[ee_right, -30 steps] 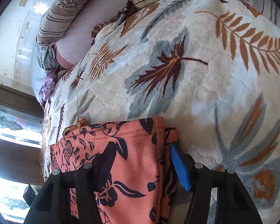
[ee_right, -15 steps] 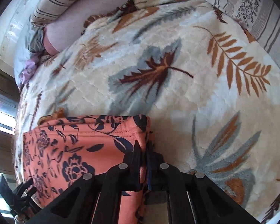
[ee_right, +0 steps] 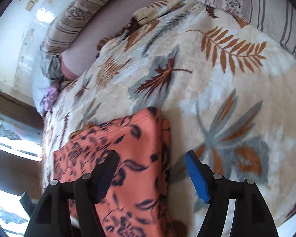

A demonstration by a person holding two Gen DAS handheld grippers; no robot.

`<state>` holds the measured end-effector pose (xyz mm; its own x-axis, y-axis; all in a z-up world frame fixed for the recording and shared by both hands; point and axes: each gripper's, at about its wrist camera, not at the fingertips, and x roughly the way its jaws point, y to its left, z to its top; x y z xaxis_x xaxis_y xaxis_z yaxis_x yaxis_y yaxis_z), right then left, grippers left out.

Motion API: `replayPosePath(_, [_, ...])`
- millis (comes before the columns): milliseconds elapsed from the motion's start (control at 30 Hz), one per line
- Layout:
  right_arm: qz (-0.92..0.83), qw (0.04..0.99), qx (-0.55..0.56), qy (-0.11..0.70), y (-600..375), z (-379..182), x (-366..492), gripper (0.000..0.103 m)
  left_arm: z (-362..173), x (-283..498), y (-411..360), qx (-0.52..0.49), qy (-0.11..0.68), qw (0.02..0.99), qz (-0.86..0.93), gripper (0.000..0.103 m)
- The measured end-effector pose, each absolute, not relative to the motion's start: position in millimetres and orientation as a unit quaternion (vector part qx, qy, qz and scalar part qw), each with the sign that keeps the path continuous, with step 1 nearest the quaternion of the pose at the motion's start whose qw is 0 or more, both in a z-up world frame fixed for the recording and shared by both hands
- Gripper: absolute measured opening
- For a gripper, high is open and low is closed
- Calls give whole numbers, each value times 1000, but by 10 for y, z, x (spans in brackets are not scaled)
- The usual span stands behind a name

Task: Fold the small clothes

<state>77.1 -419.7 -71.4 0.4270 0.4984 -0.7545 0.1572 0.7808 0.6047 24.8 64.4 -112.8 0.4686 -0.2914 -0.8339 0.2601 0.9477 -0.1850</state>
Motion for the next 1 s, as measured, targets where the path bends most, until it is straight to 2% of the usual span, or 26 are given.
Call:
replayPosePath(133, [211, 737, 363, 529, -3792, -828, 516, 73, -1168, 212, 621, -28, 494, 853, -166, 56])
replayPosePath(233, [122, 739, 324, 578, -3832, -1306, 464, 67, -1145, 161, 602, -22, 491, 855, -167, 56])
replayPosePath(267, [84, 733, 358, 572, -3987, -1384, 408, 28, -1120, 136, 617, -18, 489, 857, -164, 56])
replayPosePath(300, [73, 730, 381, 563, -4078, -1374, 369, 16, -1087, 110, 652, -18, 484, 860, -161, 56])
replayPosePath(333, [71, 746, 368, 550, -4101, -1259, 328, 17, -1057, 84, 701, -21, 479, 863, -159, 56])
replayPosePath(433, [102, 760, 353, 536, -4106, -1066, 289, 19, -1077, 97, 824, -33, 484, 862, -145, 56])
replayPosePath(467, [109, 756, 361, 534, -4133, -1076, 300, 26, -1100, 115, 842, -36, 489, 861, -139, 56])
replayPosePath(567, [69, 773, 365, 514, -4264, -1106, 352, 92, -1113, 113, 833, -49, 491, 858, -140, 56])
replayPosePath(700, [100, 759, 403, 501, -4402, -1150, 595, 91, -1065, 67, 698, -24, 485, 860, -157, 56])
replayPosePath(933, [118, 741, 372, 546, -4246, -1443, 1050, 91, -1094, 172, 654, -27, 494, 856, -148, 56])
replayPosePath(967, [118, 745, 365, 546, -4234, -1410, 1063, 79, -1101, 177, 654, -27, 495, 856, -147, 56])
replayPosePath(1000, [126, 740, 363, 552, -4209, -1400, 1084, 35, -1116, 180, 657, -27, 496, 855, -147, 56])
